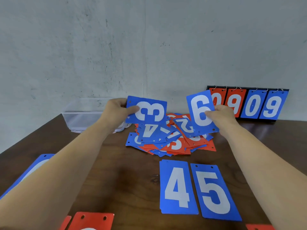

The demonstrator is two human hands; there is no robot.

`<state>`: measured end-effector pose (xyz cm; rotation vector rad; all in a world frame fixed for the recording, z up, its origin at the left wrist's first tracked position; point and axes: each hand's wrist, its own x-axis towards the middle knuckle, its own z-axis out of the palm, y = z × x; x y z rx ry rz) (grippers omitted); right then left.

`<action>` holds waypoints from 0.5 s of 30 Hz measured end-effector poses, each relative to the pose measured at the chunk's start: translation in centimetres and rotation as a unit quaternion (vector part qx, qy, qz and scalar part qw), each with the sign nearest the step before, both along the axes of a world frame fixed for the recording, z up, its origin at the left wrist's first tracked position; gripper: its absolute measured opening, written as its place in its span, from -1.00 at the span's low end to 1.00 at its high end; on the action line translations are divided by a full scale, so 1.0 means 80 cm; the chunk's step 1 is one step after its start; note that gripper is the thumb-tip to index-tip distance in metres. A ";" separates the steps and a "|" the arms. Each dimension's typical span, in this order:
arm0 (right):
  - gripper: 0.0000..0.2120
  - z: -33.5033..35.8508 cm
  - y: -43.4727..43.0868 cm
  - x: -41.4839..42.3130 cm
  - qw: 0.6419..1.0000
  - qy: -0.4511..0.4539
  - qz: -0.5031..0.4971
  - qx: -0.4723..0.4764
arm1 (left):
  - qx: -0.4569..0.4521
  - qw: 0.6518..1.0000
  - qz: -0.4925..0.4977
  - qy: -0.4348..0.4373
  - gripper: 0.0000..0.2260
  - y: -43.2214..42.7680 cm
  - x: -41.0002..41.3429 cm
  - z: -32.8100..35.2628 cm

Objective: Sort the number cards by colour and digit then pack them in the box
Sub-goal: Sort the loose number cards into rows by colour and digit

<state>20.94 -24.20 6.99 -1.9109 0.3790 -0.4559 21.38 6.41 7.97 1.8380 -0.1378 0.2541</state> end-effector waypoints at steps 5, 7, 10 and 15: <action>-0.91 0.028 0.013 -0.035 0.999 -0.022 0.048 -0.014 | 0.020 1.000 -0.012 -0.002 -0.82 0.018 -0.033 0.020; -0.86 0.033 0.018 -0.048 0.998 -0.024 0.062 -0.020 | 0.049 0.999 0.000 0.022 -0.89 0.019 -0.045 0.022; -0.82 0.034 0.024 -0.068 0.996 -0.009 0.091 -0.024 | 0.099 0.994 -0.008 0.042 -0.75 0.018 -0.060 0.018; -0.85 0.024 0.025 -0.101 0.990 0.055 0.129 0.020 | 0.179 0.977 -0.092 0.070 -0.84 0.018 -0.080 0.002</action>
